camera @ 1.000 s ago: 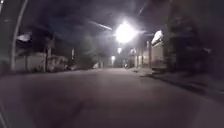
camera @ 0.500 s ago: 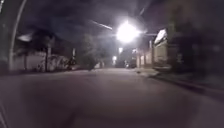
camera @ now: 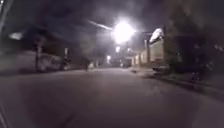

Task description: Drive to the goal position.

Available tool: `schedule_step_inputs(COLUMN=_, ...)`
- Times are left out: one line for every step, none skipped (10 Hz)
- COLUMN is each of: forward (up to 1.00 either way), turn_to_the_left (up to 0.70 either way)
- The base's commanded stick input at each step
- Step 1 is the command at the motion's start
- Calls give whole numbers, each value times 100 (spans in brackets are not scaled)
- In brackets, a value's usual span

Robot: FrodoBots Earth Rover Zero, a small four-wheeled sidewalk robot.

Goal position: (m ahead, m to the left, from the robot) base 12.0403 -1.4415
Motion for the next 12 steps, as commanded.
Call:
schedule_step_inputs(forward=70, turn_to_the_left=-3)
schedule_step_inputs(forward=70, turn_to_the_left=0)
schedule_step_inputs(forward=70, turn_to_the_left=0)
schedule_step_inputs(forward=70, turn_to_the_left=0)
schedule_step_inputs(forward=70, turn_to_the_left=0)
schedule_step_inputs(forward=70, turn_to_the_left=-18)
schedule_step_inputs(forward=70, turn_to_the_left=-35)
schedule_step_inputs(forward=70, turn_to_the_left=-35)
schedule_step_inputs(forward=70, turn_to_the_left=-35)
schedule_step_inputs(forward=70, turn_to_the_left=-35)
schedule_step_inputs(forward=70, turn_to_the_left=-35)
schedule_step_inputs(forward=70, turn_to_the_left=-35)
